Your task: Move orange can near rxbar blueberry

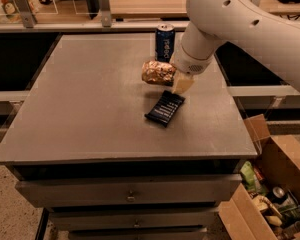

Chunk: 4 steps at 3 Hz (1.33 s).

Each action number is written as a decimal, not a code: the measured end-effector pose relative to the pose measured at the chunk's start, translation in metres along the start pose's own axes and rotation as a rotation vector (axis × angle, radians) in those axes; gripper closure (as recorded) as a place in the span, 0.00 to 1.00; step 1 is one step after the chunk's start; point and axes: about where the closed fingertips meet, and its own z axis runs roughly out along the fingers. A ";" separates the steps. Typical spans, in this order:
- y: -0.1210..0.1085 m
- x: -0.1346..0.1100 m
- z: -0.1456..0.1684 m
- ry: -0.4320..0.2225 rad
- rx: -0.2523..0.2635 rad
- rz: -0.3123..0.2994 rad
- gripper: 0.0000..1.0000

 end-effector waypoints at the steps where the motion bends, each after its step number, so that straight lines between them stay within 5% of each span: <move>1: -0.004 0.002 -0.009 0.011 0.018 -0.062 0.37; 3: 0.002 0.004 -0.018 0.017 -0.051 -0.193 0.00; 4: 0.008 0.002 -0.016 0.024 -0.077 -0.231 0.00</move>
Offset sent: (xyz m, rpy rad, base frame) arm -0.0020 -0.0113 0.0245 -0.1273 -0.0115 0.2016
